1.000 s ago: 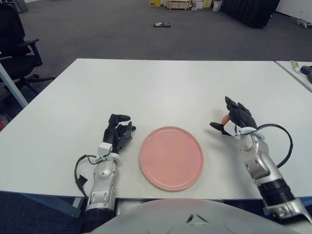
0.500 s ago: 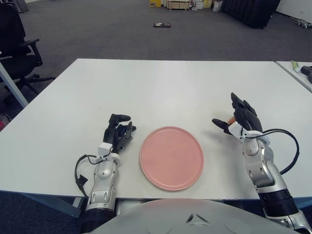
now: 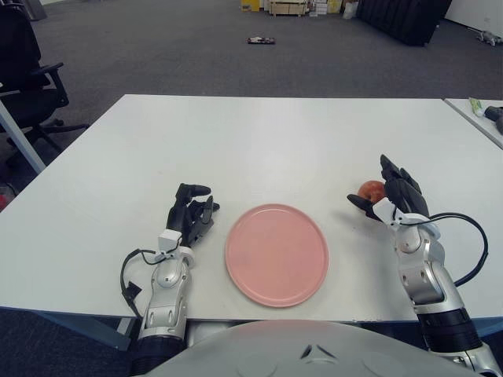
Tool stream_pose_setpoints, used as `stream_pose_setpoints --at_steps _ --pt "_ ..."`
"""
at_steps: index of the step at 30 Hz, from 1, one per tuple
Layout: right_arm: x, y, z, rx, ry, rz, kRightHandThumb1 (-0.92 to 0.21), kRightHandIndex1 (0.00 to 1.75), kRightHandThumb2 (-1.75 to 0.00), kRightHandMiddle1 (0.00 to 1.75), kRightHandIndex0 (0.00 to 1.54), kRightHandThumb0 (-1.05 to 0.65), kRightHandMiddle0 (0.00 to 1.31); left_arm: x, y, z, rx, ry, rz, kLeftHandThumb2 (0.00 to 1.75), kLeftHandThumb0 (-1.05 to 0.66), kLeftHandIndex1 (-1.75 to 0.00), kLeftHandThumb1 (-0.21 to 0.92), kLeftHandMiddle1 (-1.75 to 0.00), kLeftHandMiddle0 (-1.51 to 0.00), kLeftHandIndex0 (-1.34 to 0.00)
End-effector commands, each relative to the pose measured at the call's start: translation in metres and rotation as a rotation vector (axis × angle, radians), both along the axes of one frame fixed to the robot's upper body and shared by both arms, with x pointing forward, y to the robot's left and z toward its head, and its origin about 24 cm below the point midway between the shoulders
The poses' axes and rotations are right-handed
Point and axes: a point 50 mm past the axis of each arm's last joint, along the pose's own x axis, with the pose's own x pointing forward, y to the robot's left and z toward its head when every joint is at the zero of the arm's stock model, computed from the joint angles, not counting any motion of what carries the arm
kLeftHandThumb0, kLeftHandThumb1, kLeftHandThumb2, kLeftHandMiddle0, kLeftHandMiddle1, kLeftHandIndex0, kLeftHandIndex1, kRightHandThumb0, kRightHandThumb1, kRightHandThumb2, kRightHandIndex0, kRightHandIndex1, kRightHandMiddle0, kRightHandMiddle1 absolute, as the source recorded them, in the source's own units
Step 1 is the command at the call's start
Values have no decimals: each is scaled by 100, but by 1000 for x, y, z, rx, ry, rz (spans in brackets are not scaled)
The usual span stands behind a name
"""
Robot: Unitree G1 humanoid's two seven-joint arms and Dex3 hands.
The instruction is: Put the apple into the plate.
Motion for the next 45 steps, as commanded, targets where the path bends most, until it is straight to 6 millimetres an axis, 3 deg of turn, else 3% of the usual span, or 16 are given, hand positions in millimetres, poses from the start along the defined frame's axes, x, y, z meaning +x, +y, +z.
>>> stream_pose_setpoints --at_steps 1,30,45 --pt "3 -6 -9 12 19 -33 -85 0 -33 0 0 -85 0 -1 1 -4 1 34 2 62 -35 -175 86 -131 -52 -23" --pt "19 -18 -59 72 235 -140 -82 0 -37 0 0 -83 0 -3 4 -2 12 30 2 63 -35 -175 85 -131 -51 -23" --pt "26 -11 -60 38 236 -116 -77 0 -48 0 0 -78 0 -4 4 -2 5 38 15 59 -35 -175 88 -130 -51 -22"
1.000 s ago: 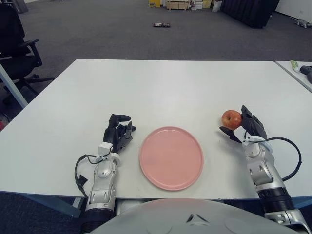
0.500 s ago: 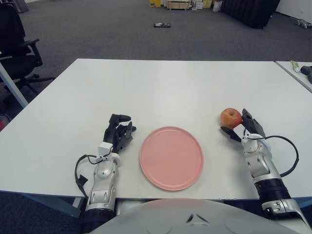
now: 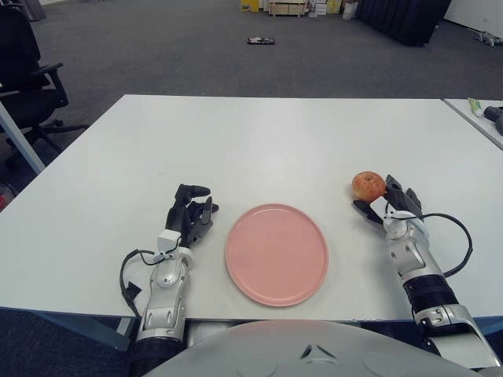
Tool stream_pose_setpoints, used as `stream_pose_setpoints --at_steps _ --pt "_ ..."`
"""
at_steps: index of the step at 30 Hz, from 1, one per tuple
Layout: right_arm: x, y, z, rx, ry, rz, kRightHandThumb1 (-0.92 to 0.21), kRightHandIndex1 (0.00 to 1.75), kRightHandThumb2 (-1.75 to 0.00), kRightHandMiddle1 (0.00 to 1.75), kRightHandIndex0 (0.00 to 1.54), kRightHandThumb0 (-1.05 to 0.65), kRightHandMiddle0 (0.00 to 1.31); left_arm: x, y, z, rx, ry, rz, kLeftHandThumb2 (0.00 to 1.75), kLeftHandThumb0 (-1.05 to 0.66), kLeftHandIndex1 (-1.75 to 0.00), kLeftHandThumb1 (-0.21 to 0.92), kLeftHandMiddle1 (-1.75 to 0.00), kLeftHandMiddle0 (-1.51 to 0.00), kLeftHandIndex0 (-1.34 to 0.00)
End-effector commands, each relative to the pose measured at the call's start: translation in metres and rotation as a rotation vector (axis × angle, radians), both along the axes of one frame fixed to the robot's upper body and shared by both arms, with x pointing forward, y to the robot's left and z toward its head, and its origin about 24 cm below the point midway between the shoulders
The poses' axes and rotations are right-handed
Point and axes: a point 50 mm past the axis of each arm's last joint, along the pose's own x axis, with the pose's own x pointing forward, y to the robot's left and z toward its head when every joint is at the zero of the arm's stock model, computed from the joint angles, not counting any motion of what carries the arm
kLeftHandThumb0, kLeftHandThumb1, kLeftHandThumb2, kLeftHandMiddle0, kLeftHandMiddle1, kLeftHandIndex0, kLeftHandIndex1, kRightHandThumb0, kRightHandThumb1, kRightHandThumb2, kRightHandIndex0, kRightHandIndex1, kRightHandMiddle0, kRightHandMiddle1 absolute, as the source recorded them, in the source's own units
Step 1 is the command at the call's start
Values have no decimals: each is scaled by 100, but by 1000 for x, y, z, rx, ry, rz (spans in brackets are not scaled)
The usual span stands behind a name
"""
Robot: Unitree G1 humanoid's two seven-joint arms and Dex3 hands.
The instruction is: Put the apple into the plate.
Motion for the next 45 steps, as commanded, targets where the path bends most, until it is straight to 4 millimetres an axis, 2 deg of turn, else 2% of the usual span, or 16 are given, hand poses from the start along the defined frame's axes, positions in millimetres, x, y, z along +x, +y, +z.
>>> stream_pose_setpoints --at_steps 1,11,23,31,39,45 --pt "1 7 -6 22 36 19 -77 0 -49 0 0 -78 0 -2 2 -3 -3 25 11 59 -35 -175 88 -130 -51 -22" --pt "9 11 0 5 13 47 -74 0 -54 4 0 -76 0 -2 2 -3 -4 28 9 59 -35 -175 88 -130 -52 -22" --pt "22 16 21 -23 -84 102 -72 0 -58 6 0 -79 0 -3 1 -2 3 18 12 53 -35 -175 92 -131 -51 -20" --pt "24 22 41 -28 -193 131 -70 0 -49 0 0 -85 0 -2 1 -3 5 32 18 57 -35 -175 89 -131 -49 -21" --pt "22 26 47 -30 -311 138 -66 0 -44 0 0 -90 0 -2 1 -3 0 30 18 60 -35 -175 87 -131 -52 -22" --pt "22 29 49 -37 -372 135 -68 0 -37 0 0 -95 0 -1 1 -3 2 30 20 62 -35 -175 86 -131 -53 -23"
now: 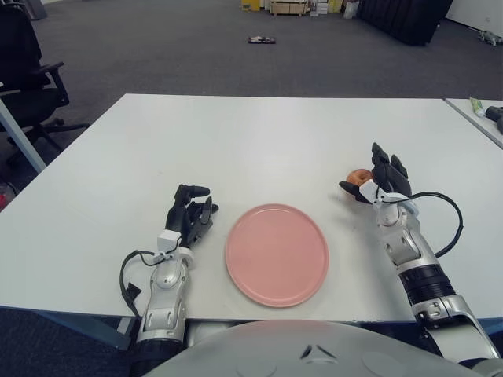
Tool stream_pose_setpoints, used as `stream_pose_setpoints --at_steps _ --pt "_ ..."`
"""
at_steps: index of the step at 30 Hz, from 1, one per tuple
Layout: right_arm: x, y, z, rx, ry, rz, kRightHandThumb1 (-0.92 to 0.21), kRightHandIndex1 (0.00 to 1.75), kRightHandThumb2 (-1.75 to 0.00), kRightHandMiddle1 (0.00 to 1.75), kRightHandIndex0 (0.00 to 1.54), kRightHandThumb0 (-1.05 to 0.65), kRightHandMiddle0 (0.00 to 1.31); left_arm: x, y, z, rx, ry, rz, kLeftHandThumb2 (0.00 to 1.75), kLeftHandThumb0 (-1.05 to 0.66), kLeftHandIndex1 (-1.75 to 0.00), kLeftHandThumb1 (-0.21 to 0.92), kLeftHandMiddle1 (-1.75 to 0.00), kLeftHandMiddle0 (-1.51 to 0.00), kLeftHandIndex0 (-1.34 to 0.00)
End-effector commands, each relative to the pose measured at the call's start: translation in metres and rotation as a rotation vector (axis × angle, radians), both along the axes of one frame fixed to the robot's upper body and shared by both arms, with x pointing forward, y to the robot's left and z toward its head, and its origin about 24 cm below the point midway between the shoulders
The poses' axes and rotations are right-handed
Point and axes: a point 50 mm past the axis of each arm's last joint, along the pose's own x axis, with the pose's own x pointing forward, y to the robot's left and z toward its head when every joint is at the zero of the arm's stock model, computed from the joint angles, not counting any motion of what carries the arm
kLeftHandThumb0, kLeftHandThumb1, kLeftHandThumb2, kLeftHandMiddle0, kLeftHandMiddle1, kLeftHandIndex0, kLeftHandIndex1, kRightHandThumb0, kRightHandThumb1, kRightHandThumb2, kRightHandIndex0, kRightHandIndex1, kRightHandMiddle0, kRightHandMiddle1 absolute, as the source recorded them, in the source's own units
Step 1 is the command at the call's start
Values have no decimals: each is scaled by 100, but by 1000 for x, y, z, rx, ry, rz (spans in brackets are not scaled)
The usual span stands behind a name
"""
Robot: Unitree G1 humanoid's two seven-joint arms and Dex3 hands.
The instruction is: Put the apple into the plate.
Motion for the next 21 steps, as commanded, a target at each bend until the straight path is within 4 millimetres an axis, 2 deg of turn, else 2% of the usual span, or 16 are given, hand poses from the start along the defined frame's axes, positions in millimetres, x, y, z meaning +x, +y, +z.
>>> stream_pose_setpoints --at_steps 1,21 --pt "0 0 2 -7 -40 -10 -68 0 -36 0 0 -96 0 -1 1 -4 2 29 11 62 -35 -175 86 -131 -54 -23" --pt "-3 11 12 -29 -102 13 -77 0 -25 0 0 -104 0 0 1 -5 -7 26 0 63 -35 -175 85 -129 -53 -23"
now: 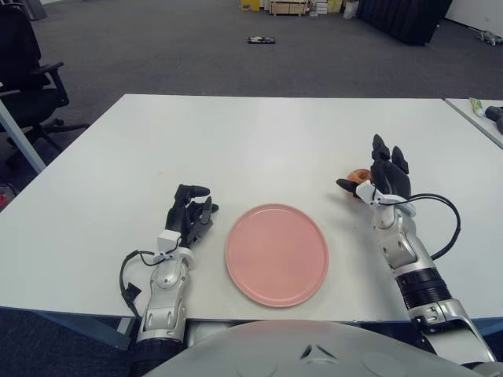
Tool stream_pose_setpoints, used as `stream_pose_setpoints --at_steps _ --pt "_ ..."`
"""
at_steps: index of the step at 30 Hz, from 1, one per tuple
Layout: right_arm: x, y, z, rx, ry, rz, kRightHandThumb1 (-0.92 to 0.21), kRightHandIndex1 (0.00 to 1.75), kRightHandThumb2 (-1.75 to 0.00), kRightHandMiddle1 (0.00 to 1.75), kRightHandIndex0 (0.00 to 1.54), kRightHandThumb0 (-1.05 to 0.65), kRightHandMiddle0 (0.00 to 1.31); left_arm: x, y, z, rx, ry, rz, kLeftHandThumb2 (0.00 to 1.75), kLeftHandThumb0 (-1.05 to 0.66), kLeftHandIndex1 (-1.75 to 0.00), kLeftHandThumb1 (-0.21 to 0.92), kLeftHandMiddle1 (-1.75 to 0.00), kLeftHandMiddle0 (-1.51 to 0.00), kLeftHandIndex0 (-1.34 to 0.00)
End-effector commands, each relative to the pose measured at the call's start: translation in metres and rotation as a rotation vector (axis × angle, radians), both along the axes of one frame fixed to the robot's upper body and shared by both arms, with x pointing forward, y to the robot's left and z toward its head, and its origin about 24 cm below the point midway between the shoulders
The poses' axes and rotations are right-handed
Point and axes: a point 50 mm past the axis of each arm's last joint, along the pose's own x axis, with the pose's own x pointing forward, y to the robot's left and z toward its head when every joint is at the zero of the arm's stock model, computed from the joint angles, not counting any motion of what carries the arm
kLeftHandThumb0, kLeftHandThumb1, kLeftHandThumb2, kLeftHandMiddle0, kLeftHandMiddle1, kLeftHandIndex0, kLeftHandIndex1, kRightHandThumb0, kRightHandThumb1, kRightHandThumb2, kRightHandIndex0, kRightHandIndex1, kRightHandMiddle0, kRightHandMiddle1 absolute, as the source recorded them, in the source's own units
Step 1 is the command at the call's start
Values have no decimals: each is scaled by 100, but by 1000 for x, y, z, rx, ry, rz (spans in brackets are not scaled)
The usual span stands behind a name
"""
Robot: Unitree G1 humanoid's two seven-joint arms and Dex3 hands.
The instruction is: Put the apple into the plate.
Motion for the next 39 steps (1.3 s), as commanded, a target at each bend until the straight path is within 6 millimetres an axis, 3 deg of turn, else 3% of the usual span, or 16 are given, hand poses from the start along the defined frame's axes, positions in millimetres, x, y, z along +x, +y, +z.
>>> stream_pose_setpoints --at_steps 1,10,28,39 --pt "1 3 5 -6 -25 14 -77 0 -24 0 0 -104 0 -1 1 -4 -4 27 0 63 -35 -175 85 -129 -53 -23" --pt "3 10 5 33 31 20 -74 0 -21 0 0 -96 0 -2 1 -4 -2 29 0 62 -35 -175 86 -129 -52 -23" --pt "18 7 -27 70 167 23 -72 0 -21 0 0 -89 0 -3 1 -4 8 29 6 55 -35 -175 90 -131 -50 -21" --pt "25 2 -46 89 279 7 -77 0 -23 0 0 -97 0 -3 1 -4 1 31 12 59 -35 -175 88 -130 -53 -22"
